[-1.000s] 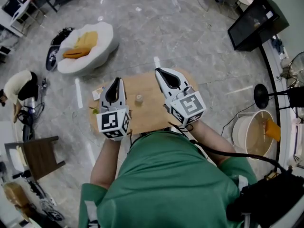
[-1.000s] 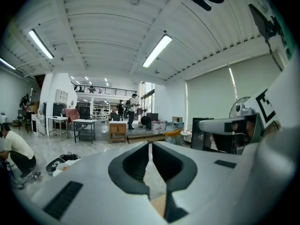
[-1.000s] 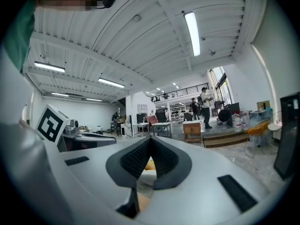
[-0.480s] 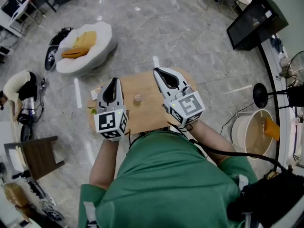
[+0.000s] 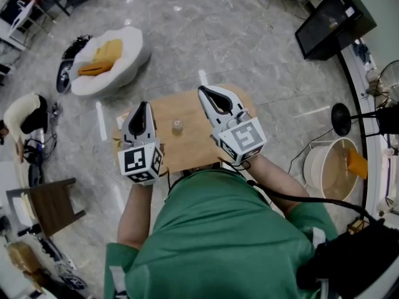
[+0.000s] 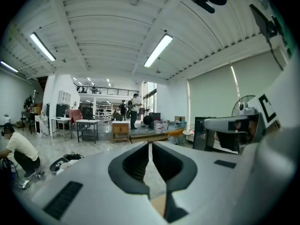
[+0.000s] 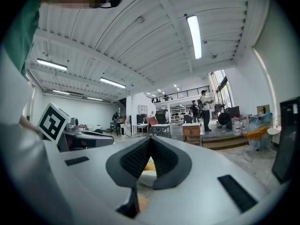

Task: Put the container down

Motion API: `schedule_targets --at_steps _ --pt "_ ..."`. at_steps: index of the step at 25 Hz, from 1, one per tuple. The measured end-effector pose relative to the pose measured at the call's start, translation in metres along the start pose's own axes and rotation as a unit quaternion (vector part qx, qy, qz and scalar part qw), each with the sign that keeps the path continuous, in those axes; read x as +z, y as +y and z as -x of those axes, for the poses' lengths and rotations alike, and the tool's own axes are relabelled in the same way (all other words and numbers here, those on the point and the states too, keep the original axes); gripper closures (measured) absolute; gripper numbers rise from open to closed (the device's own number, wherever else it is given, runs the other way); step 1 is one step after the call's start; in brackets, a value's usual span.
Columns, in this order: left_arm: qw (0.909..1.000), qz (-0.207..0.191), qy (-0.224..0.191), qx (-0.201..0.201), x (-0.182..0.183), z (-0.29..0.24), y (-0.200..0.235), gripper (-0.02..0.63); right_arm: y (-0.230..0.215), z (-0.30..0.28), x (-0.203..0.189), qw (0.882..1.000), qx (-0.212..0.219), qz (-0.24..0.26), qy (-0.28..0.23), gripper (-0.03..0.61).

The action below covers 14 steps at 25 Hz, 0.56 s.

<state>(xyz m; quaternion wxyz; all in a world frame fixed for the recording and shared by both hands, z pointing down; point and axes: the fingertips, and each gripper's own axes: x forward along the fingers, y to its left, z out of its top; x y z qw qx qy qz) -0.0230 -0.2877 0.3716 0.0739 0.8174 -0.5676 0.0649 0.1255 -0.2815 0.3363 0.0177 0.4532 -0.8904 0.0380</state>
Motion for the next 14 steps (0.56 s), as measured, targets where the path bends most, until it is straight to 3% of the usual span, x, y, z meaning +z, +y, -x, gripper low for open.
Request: schedule_targets --at_steps 14 --pt "0.9999 -0.006 0.003 0.014 0.002 0.003 -0.014 0.575 -0.013 0.016 0.011 0.999 -0.013 0.039 -0.029 0.558"
